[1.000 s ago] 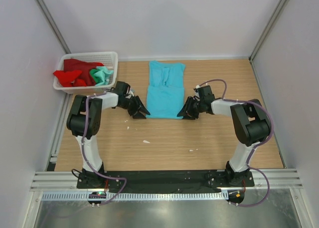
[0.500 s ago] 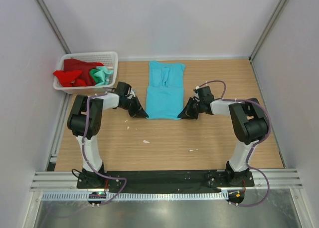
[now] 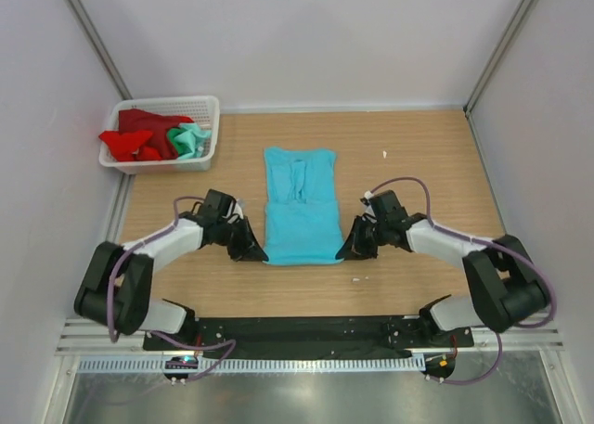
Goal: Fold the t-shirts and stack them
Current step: Fold the tshirt
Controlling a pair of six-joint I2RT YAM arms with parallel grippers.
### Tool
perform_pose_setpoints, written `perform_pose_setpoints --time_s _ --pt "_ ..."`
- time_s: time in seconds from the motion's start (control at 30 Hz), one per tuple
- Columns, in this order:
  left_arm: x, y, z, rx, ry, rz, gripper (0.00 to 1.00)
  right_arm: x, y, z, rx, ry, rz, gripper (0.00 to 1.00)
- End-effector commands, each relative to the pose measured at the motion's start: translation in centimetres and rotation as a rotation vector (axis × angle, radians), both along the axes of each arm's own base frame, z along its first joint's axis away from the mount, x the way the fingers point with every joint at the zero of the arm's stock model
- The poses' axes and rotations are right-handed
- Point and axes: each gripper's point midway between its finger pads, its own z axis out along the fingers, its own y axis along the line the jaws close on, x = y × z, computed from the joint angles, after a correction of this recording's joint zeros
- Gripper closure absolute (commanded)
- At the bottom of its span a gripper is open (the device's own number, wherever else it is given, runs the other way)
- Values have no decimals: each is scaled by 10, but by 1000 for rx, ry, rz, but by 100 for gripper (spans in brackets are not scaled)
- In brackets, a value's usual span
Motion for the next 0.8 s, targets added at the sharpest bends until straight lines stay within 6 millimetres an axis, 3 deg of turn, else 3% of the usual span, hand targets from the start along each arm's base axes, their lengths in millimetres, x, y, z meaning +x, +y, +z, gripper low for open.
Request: perform_pose_setpoints --time_s 0.0,0.07,0.1,0.17,0.2,0.37,0.57,0.67,0.7,0.77 --pt "-33 8 12 1 19 15 100 -33 -8 5 -36 12 -14 99" --pt "-46 10 21 -13 8 7 100 -45 -5 19 -2 -2 -45 99" --pt "-56 14 27 -17 0 10 100 -61 -2 15 -7 11 -22 99" --pt "-73 17 33 -24 13 0 100 -73 1 23 11 1 -45 98" --pt "-76 18 39 -15 -17 -25 100 -86 3 21 10 10 -23 98" --pt "-98 28 52 46 -29 -67 100 -111 8 31 13 30 -45 98" --pt "-100 33 82 40 -96 -51 100 -124 7 53 30 46 -48 99" --pt "-90 30 107 32 -144 -44 100 -125 8 66 22 51 -27 99" --pt "-87 31 111 39 -151 -45 100 -120 12 80 30 20 -11 99" --pt "-78 30 121 59 -157 -51 100 -118 12 83 -7 33 0 99"
